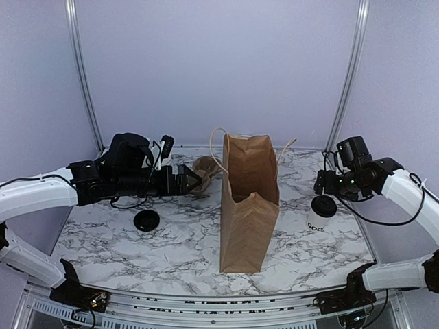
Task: Pack the takeout coffee
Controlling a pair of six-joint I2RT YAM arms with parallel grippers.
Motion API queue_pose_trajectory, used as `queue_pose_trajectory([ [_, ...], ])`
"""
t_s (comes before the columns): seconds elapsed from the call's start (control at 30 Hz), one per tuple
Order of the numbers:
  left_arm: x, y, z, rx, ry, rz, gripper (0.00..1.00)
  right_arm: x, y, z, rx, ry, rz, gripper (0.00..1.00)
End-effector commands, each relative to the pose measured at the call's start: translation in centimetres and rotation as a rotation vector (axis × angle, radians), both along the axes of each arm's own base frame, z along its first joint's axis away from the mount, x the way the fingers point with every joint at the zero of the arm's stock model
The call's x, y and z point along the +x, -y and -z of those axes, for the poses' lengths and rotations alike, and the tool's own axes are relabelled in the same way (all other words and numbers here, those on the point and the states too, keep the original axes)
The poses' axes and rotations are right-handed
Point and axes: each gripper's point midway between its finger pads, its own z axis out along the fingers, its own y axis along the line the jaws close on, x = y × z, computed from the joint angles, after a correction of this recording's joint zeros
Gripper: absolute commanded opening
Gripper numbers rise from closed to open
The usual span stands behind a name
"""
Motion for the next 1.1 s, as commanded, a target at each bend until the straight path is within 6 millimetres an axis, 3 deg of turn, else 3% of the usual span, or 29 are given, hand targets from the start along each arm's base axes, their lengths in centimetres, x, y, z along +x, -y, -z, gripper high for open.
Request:
queue_pose_trajectory([
  [0.0, 0.9, -1.7, -1.4, -0.004, 0.061, -0.045, 0.99, 0.1, 0.5, 1.4, 0.011, -0.032, 0.000, 0.94],
  [0.3, 1.9, -2.8, -3.5, -0.037, 0.106, -0.087, 0.99, -0.2, 0.8, 3.3, 0.009, -0.060, 0.005, 0.92],
  [0.8, 2.3, -2.6, -2.8, -0.041, 0.074, -0.086, 0.99, -0.1, 1.3, 4.8, -0.023, -0.084, 0.017, 0.86],
  [1.07, 2.4, -2.4, -2.4, -0.045, 0.057, -0.082, 0.99, -0.3, 1.4, 5.2, -0.029, -0.095, 0.014, 0.76],
])
